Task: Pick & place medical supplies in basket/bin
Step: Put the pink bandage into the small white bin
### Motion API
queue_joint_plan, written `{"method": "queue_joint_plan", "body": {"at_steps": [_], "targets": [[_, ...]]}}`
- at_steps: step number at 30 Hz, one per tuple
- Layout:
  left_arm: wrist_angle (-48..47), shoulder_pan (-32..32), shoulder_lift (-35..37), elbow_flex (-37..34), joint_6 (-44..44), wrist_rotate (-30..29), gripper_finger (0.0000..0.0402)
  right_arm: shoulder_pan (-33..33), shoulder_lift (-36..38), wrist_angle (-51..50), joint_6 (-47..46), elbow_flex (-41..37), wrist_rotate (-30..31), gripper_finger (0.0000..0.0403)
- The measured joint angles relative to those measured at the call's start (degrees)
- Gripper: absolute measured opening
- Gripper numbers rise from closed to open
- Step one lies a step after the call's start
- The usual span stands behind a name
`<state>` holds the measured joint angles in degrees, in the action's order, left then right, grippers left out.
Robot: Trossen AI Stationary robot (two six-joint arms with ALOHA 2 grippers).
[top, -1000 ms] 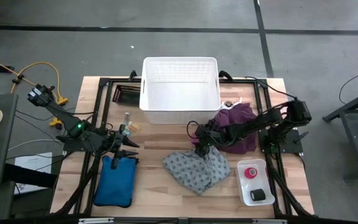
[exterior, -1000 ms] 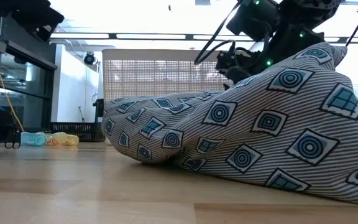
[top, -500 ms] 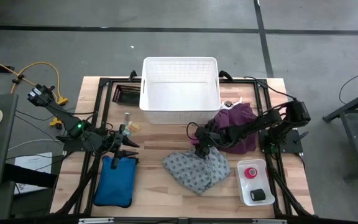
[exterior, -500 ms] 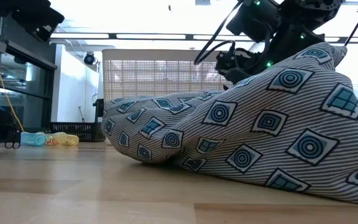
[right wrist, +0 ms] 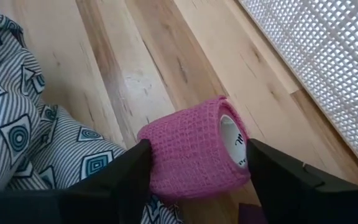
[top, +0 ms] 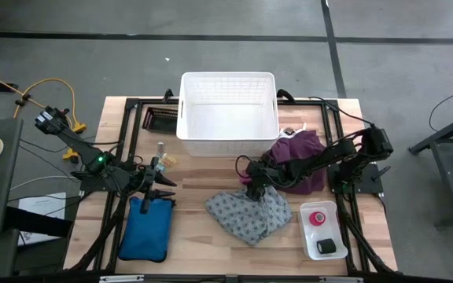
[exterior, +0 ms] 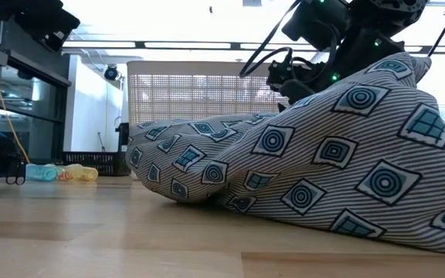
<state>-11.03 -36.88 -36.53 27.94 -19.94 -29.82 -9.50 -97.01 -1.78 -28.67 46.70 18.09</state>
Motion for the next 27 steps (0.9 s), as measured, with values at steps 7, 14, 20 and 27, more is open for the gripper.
{"method": "queue_joint_plan", "body": {"at_steps": [7,14,20,27], "targets": [[-0.01,-0.01,-0.01,0.0,0.0,0.0,0.0128,0.0,0.46,0.15,0.21,-0.05,0.0,0.0235],[-0.02,-0.01,-0.01,0.0,0.0,0.0,0.0128,-0.09,2.79,-0.77,0.39,-0.11,-0.33,0.0234],[0.02,0.01,-0.01,0.0,0.0,0.0,0.0128,-0.04,5.1,-1.26,1.43,-0.11,0.07,0.0234],[0.34,-0.01,0.0,0.0,0.0,0.0,0.0128,-0.02,9.75,-2.67,3.54,-0.11,1.27,0.0234]]}}
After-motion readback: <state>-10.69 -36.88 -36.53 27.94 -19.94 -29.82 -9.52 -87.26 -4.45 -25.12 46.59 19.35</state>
